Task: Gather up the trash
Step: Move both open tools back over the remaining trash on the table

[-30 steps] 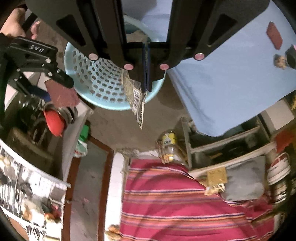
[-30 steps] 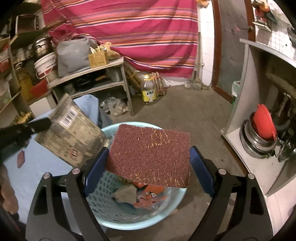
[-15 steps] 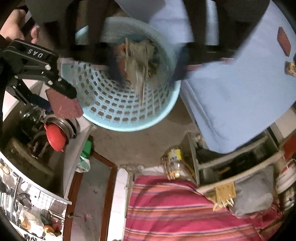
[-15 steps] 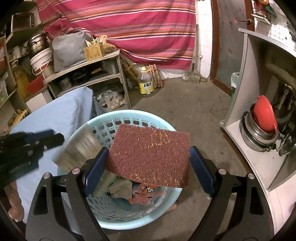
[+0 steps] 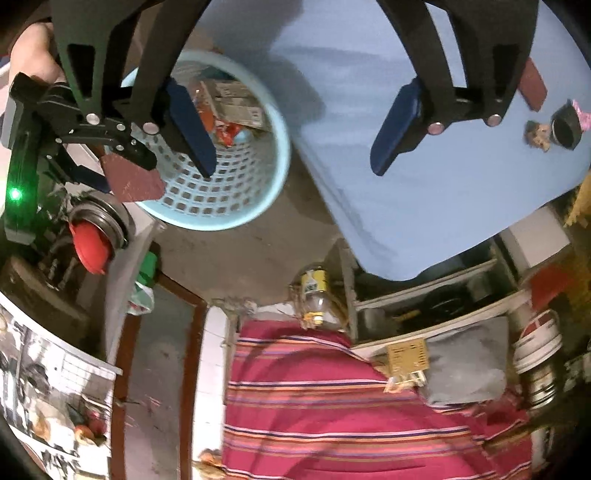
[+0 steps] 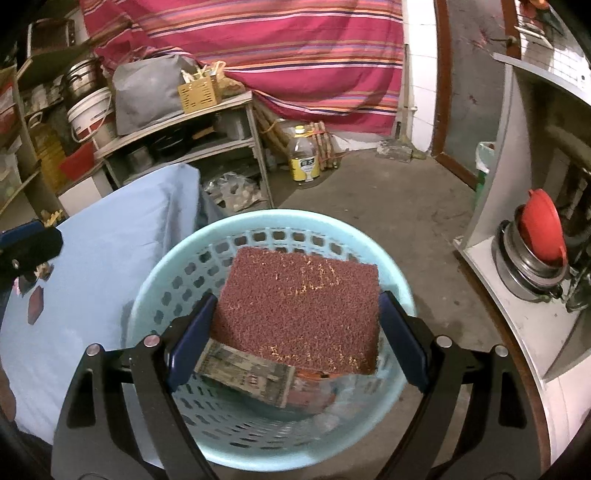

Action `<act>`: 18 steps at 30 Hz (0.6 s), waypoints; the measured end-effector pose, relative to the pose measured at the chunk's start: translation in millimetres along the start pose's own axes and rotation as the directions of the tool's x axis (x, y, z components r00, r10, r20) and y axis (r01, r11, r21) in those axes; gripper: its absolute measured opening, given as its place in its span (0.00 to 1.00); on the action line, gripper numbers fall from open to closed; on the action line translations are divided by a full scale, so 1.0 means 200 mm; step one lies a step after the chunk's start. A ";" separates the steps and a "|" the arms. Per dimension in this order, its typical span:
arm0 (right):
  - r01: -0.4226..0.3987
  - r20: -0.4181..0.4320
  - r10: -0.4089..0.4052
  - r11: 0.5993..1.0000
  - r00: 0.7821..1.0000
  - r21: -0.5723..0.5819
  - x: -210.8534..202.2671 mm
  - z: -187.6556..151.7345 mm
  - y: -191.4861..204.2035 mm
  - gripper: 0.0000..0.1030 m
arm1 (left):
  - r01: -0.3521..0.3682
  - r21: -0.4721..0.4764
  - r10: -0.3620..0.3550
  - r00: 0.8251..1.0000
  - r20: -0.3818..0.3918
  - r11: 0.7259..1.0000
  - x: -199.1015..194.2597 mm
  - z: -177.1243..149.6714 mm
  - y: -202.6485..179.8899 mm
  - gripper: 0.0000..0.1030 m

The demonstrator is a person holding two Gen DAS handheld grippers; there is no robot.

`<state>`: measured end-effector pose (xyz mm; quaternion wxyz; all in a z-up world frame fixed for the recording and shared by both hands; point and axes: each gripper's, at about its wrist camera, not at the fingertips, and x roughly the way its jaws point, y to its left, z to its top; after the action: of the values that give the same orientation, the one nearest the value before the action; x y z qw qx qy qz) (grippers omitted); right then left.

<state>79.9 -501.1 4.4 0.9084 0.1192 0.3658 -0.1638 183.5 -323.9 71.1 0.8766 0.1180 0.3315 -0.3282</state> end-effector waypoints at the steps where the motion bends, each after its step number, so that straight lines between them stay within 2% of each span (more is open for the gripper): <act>1: -0.003 0.000 0.003 1.000 1.000 -0.004 0.01 0.01 0.02 0.83 | -0.013 -0.010 0.013 1.000 0.001 1.000 -0.01 -0.01 0.04 0.83; 6: -0.011 0.008 0.011 1.000 1.000 -0.019 0.03 0.04 0.10 0.85 | -0.070 -0.042 0.071 0.997 0.022 0.997 -0.04 -0.06 0.18 0.87; 10: 0.012 0.024 -0.012 1.000 1.000 -0.021 0.03 0.06 0.15 0.94 | -0.086 -0.073 0.088 0.996 0.025 0.994 -0.07 -0.11 0.30 0.89; 18: 0.061 0.027 -0.060 0.998 0.998 -0.021 0.05 0.07 0.24 0.96 | -0.126 -0.112 0.131 0.991 0.035 0.986 -0.18 -0.23 0.58 0.89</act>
<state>113.7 -463.0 11.6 0.9090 0.0961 0.3590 -0.1888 217.2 -198.5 59.1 0.9079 0.0841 0.3223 -0.2546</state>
